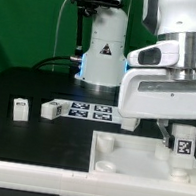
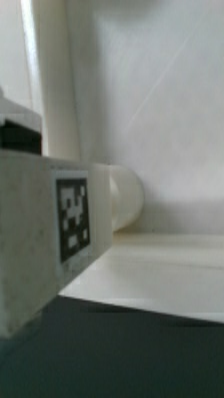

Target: Assemble one leg

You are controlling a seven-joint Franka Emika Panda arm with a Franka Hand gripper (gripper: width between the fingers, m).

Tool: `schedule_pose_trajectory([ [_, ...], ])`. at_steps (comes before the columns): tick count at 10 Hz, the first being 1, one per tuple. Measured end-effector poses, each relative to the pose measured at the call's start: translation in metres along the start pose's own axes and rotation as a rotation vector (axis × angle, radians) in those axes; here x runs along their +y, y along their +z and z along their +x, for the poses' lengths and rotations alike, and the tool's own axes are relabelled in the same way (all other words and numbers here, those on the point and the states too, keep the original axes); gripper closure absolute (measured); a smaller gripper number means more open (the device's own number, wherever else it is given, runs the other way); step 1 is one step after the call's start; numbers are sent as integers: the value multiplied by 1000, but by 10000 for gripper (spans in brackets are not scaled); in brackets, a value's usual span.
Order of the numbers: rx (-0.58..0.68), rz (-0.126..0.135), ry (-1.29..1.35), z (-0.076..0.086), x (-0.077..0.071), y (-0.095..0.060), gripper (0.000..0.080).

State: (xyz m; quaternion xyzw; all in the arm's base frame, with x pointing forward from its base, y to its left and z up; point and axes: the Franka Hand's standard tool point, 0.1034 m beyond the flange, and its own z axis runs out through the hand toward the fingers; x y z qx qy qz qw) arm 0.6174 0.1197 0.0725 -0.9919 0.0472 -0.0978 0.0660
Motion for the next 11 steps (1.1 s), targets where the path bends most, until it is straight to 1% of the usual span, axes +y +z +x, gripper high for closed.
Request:
schedule_pose_trajectory([
  [1, -2, 18, 239, 1, 3, 0, 509],
  [2, -4, 19, 333, 0, 2, 0, 509],
  [3, -6, 22, 513, 1, 3, 1, 509],
  [4, -4, 20, 662, 3, 3, 2, 509],
  [7, -13, 11, 1050, 2, 2, 2, 509],
  [8, -21, 10, 1113, 2, 0, 2, 509],
  [9, -33, 16, 1240, 1, -3, 2, 509],
  [11, -43, 21, 1370, -1, -7, 4, 509],
])
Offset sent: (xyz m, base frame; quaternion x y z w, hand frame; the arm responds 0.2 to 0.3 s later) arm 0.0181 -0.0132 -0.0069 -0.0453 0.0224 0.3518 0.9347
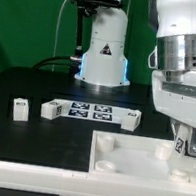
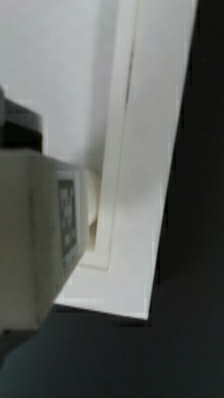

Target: Assemble one leg

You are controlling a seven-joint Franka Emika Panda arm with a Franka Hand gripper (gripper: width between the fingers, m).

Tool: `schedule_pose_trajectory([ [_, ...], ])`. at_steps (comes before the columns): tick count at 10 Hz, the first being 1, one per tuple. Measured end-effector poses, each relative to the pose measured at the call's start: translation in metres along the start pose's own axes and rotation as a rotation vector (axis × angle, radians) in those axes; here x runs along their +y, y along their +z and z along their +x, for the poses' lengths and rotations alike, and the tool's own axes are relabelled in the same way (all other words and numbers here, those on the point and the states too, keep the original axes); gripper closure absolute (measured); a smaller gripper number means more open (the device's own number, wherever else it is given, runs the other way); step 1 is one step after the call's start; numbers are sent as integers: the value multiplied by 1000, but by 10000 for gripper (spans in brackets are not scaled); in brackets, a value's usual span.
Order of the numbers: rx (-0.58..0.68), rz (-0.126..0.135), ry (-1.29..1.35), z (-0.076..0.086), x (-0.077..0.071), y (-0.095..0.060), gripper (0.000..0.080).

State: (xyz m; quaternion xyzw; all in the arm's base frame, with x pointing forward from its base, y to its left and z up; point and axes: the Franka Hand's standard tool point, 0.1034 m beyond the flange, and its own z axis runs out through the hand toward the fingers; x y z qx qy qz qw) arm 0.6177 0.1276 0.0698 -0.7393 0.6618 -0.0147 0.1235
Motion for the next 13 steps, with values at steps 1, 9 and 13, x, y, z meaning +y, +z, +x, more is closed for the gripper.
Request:
schedule_pose_trajectory([
  [1, -3, 1, 8, 0, 0, 0, 509],
  [9, -9, -15, -591, -13, 1, 1, 150],
  [13, -20, -64, -1128, -15, -6, 3, 150],
])
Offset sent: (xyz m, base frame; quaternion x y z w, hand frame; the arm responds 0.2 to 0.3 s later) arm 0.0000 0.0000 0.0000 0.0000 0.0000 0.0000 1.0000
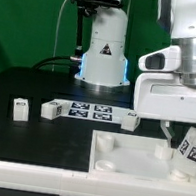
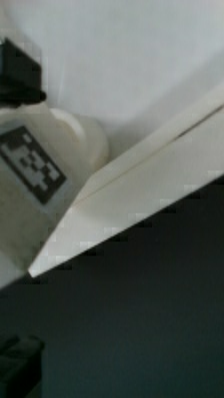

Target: Assemble one leg

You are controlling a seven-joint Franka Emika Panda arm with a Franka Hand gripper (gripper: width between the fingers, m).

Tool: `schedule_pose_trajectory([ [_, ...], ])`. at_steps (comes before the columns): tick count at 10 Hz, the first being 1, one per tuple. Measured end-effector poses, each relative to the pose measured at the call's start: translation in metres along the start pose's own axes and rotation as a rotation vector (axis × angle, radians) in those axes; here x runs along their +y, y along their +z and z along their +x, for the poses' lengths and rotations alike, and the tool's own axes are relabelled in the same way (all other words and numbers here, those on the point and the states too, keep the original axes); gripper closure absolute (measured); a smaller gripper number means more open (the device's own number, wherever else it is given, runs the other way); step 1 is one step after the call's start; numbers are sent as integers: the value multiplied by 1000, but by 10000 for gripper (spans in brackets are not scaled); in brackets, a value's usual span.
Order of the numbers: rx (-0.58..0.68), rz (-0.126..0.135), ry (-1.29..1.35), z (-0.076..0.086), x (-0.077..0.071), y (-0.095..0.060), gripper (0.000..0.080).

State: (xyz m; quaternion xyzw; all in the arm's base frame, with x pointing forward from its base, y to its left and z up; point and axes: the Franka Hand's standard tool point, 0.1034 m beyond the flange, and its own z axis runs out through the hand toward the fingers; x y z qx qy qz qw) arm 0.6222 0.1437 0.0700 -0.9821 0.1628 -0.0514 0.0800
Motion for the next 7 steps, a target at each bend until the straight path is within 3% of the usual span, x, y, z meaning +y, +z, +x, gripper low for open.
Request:
schedule_pose_trajectory([
  [3, 20, -22, -368, 8, 14, 1, 150],
  [6, 49, -24, -432, 8, 20, 1, 150],
  [7, 49, -24, -432, 8, 20, 1, 271],
])
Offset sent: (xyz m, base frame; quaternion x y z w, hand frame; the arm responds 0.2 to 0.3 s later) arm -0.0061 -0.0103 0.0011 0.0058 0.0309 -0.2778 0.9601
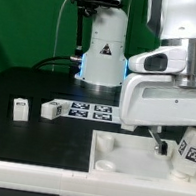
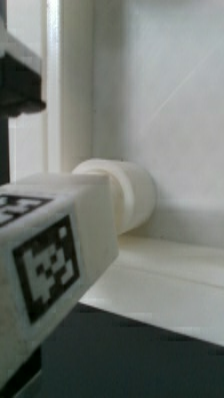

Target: Assemble one leg

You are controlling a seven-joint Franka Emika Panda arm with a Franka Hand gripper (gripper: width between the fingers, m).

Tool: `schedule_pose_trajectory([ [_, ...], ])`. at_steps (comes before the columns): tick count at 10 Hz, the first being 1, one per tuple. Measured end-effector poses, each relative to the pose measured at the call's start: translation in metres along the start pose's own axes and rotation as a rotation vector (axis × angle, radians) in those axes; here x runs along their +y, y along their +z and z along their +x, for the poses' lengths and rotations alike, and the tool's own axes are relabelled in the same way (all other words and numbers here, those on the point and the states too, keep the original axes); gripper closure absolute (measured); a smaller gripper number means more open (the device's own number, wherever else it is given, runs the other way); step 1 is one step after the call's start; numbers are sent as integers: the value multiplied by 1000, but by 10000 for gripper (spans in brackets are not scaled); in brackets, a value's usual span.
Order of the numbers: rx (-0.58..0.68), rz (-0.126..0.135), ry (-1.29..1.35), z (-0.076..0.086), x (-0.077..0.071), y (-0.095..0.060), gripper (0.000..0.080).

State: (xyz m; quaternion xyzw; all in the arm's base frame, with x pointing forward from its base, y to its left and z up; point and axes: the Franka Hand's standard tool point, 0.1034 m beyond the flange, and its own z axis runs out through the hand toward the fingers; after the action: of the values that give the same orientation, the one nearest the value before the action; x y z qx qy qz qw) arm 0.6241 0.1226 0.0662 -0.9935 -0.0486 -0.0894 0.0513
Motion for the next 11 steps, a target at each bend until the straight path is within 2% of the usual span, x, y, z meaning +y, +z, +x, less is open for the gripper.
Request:
schedule_pose_trajectory([
  [1, 0, 0, 0, 0, 0, 0, 408],
  [2, 1, -2, 1, 0, 1, 0, 408],
  [3, 0, -2, 1, 0, 1, 0, 510],
  [7, 0, -1, 33, 0, 2, 0, 510],
  [8, 3, 14, 238, -1, 5, 1, 510],
  [11, 8, 20, 719, -3, 6, 2, 509],
])
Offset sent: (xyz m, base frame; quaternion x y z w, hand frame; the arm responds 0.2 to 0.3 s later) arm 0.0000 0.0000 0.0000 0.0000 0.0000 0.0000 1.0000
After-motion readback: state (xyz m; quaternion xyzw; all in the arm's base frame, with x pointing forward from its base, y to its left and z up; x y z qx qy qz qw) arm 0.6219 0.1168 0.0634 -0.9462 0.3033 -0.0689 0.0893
